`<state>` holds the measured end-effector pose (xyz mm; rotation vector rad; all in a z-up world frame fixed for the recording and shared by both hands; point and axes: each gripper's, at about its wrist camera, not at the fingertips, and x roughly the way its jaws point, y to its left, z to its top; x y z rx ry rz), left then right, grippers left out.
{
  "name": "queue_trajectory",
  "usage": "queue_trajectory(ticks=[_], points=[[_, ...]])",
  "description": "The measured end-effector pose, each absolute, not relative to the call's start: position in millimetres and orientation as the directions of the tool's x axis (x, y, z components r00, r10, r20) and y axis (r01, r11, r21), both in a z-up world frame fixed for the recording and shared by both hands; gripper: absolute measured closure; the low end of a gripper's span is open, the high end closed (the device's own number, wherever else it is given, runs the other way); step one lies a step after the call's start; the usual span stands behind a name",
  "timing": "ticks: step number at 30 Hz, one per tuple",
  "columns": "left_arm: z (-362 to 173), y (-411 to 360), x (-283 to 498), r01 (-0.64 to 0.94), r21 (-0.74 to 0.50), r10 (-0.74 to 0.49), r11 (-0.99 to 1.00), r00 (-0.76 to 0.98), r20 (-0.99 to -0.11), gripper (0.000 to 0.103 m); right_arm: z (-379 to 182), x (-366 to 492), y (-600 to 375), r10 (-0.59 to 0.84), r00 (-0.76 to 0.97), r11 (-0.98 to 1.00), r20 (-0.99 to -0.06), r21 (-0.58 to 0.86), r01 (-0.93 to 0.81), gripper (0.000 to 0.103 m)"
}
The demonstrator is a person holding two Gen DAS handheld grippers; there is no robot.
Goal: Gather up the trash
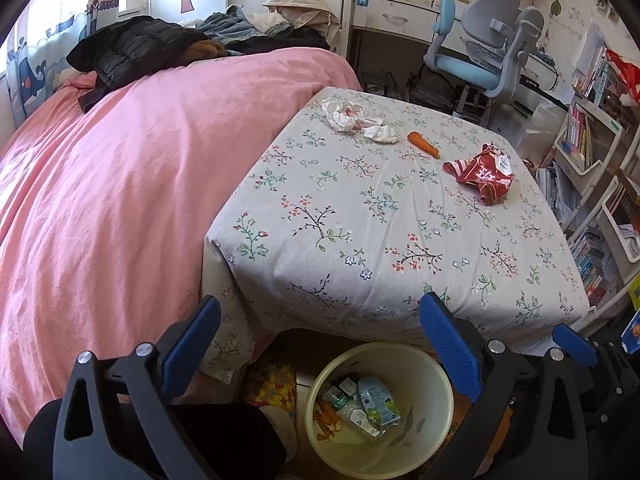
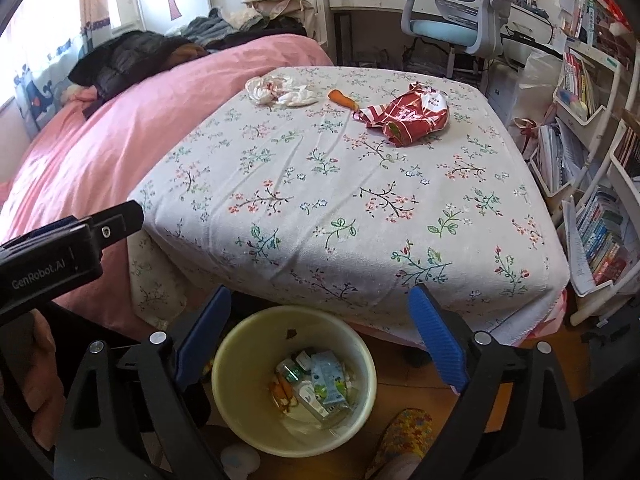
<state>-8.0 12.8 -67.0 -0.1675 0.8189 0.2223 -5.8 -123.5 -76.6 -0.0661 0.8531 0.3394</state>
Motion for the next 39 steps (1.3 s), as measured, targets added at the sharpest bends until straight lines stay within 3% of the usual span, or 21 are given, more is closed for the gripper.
queue_trajectory(ticks=[14, 39], points=[[-59, 16, -12, -0.267, -0.072, 0.140, 0.961, 0.694, -0.706, 0.008, -81, -6, -111, 0.282, 0.635, 0.934, -0.719, 0.055, -0.353, 0.015], [-63, 12, -10, -0.260, -0.041, 0.151, 0.965, 0.674, -0.723, 0.008, -85, -3, -109, 0.284, 0.629, 0.933, -0.723, 0.059, -0.354, 0.014]])
